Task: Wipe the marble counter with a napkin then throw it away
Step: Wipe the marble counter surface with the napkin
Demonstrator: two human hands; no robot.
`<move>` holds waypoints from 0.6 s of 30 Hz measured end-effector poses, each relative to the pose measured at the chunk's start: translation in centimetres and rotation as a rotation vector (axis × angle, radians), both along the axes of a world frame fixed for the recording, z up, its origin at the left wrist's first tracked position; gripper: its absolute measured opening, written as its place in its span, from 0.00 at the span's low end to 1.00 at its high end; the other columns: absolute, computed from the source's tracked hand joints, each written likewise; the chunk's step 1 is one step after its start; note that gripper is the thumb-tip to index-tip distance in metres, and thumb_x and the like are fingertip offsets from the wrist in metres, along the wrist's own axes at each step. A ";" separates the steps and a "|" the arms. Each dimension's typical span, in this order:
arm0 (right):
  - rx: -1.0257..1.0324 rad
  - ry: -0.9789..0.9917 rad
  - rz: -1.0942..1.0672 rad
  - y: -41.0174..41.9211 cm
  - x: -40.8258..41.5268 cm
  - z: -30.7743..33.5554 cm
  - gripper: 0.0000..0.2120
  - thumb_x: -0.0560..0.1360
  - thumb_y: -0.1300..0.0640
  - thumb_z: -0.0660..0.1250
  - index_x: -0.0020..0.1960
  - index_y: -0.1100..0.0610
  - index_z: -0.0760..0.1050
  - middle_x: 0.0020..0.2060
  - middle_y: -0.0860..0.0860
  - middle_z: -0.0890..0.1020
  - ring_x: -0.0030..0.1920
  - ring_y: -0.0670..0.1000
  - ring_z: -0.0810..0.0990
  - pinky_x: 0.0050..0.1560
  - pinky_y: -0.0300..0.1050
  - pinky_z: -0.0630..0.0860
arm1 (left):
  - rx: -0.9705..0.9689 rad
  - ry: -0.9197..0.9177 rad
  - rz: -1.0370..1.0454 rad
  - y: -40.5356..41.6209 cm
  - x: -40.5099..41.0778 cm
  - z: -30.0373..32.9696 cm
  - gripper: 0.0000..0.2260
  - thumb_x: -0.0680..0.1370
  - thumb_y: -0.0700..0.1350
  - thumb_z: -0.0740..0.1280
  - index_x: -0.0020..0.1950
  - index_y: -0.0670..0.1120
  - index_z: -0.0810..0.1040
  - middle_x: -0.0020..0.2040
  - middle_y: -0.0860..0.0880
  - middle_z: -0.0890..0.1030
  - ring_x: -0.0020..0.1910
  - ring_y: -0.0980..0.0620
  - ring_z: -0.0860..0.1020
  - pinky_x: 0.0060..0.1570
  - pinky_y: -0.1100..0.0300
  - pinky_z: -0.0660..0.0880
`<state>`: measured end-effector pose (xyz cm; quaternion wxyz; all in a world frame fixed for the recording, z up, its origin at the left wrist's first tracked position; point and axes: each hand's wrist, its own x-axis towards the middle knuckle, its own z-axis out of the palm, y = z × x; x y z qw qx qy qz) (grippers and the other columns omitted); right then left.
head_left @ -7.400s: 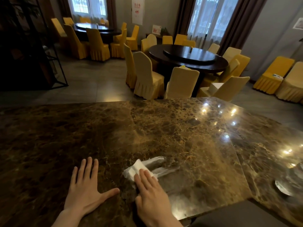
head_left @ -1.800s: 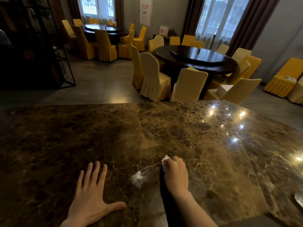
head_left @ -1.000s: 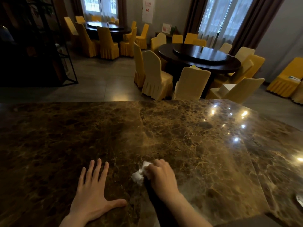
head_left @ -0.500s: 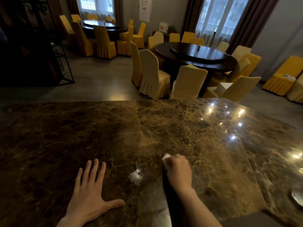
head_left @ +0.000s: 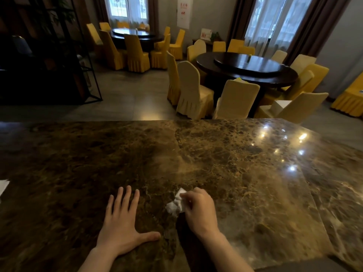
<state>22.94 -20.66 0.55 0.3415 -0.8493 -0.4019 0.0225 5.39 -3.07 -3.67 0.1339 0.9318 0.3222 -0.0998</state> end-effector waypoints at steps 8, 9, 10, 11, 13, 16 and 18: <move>-0.240 -0.337 0.259 1.8 -4.0 -2.3 0.10 0.76 0.53 0.68 0.57 0.48 0.78 0.49 0.48 0.75 0.49 0.52 0.71 0.47 0.46 0.73 | 0.022 -0.014 0.016 0.2 0.2 -0.7 0.70 0.52 0.93 0.47 0.81 0.53 0.27 0.80 0.51 0.23 0.76 0.49 0.19 0.81 0.41 0.29; -0.251 -0.369 0.232 1.4 -3.4 -2.5 0.10 0.75 0.52 0.69 0.56 0.47 0.78 0.49 0.47 0.75 0.50 0.52 0.71 0.47 0.47 0.73 | 0.027 -0.010 0.010 0.3 0.1 -0.7 0.70 0.53 0.93 0.46 0.80 0.53 0.27 0.80 0.50 0.23 0.76 0.49 0.19 0.81 0.40 0.29; -0.247 -0.382 0.182 1.0 -2.7 -2.5 0.08 0.75 0.52 0.69 0.54 0.47 0.78 0.48 0.47 0.75 0.50 0.52 0.71 0.46 0.48 0.72 | 0.027 -0.006 0.001 0.3 0.0 -0.7 0.69 0.53 0.93 0.46 0.80 0.53 0.26 0.79 0.50 0.22 0.75 0.49 0.18 0.81 0.40 0.30; -0.233 -0.389 0.114 0.6 -1.9 -2.5 0.05 0.75 0.52 0.69 0.52 0.48 0.79 0.47 0.47 0.76 0.49 0.53 0.71 0.46 0.48 0.72 | 0.024 -0.009 -0.007 0.2 -0.1 -0.7 0.69 0.53 0.93 0.46 0.80 0.53 0.26 0.79 0.50 0.22 0.75 0.49 0.18 0.81 0.40 0.30; -0.221 -0.389 -0.027 0.0 -0.5 -2.4 0.03 0.76 0.53 0.69 0.49 0.50 0.81 0.44 0.47 0.77 0.48 0.53 0.72 0.45 0.50 0.72 | 0.021 -0.031 -0.003 0.2 -0.1 -0.6 0.69 0.54 0.93 0.47 0.80 0.54 0.26 0.80 0.50 0.23 0.76 0.49 0.19 0.81 0.39 0.30; -0.228 -0.357 -0.114 0.3 -0.8 -2.6 0.06 0.75 0.57 0.71 0.51 0.52 0.82 0.44 0.49 0.80 0.48 0.54 0.73 0.47 0.49 0.73 | 0.025 -0.026 -0.003 0.1 0.0 -0.5 0.69 0.54 0.93 0.47 0.81 0.53 0.27 0.80 0.50 0.23 0.76 0.48 0.19 0.81 0.39 0.31; -0.206 -0.351 -0.028 1.1 -2.7 -3.3 0.10 0.73 0.57 0.71 0.54 0.53 0.81 0.47 0.48 0.80 0.51 0.53 0.73 0.49 0.47 0.73 | 0.026 -0.004 -0.009 0.0 0.0 -0.4 0.69 0.54 0.93 0.46 0.81 0.52 0.27 0.81 0.49 0.24 0.77 0.47 0.20 0.82 0.39 0.31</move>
